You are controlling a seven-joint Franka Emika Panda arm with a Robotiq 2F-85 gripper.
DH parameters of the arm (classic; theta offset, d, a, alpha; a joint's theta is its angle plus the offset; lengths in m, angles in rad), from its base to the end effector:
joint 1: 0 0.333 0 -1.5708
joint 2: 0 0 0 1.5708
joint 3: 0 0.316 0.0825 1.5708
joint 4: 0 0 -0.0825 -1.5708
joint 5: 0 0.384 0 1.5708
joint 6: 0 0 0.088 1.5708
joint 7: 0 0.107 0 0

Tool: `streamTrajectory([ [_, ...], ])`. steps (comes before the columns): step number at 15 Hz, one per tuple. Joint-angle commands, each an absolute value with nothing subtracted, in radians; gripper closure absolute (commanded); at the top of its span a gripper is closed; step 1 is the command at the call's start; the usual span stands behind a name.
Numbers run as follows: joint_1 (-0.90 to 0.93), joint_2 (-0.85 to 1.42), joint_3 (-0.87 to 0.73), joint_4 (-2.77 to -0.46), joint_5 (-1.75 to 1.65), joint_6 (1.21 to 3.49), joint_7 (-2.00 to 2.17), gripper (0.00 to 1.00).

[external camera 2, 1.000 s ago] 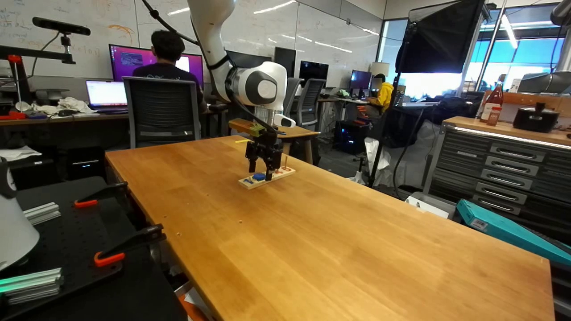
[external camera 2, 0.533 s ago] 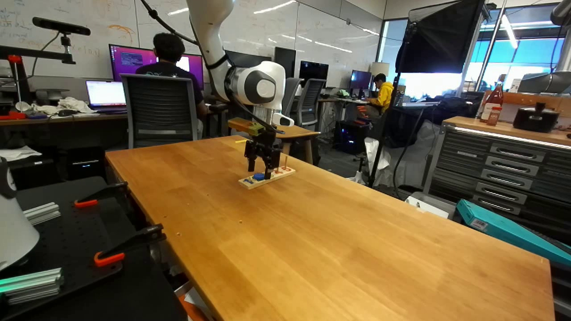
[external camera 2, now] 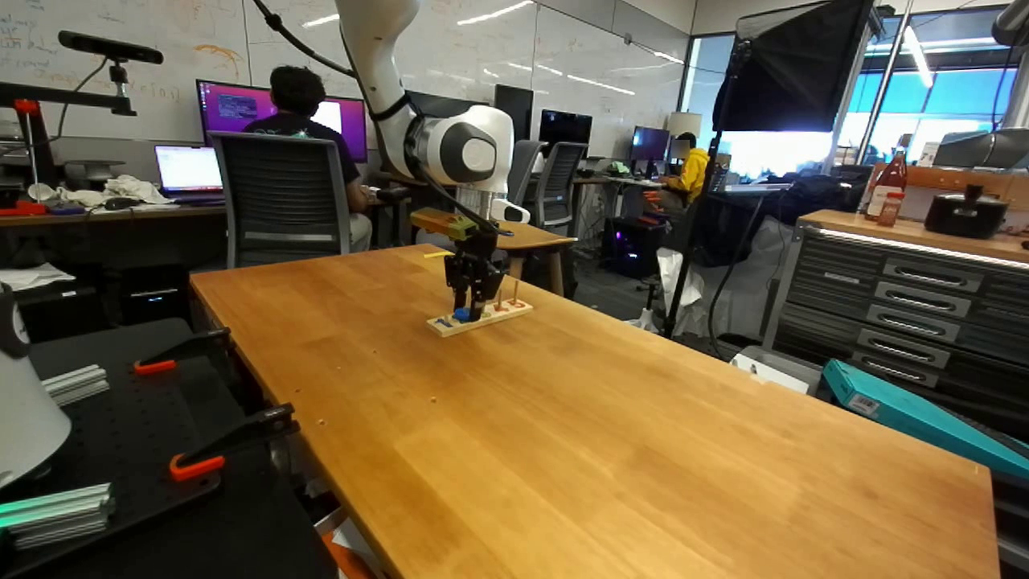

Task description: Remove the blue ring from the wooden platform

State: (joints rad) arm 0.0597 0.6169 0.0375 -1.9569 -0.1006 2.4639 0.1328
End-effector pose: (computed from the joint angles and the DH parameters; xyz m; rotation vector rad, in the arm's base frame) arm 0.5991 0.0584 0.1479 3.0879 0.0625 -0.1604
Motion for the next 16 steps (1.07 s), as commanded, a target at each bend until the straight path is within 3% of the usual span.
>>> streamTrajectory([
  [1, 0.076, 0.615, 0.024, -1.943, -0.084, 2.449, 0.124, 0.78],
  [10, 0.080, 0.516, 0.037, -1.960, -0.071, 2.397, 0.126, 0.79],
  [16, 0.049, 0.524, -0.063, -1.895, -0.102, 2.372, 0.171, 0.79],
])
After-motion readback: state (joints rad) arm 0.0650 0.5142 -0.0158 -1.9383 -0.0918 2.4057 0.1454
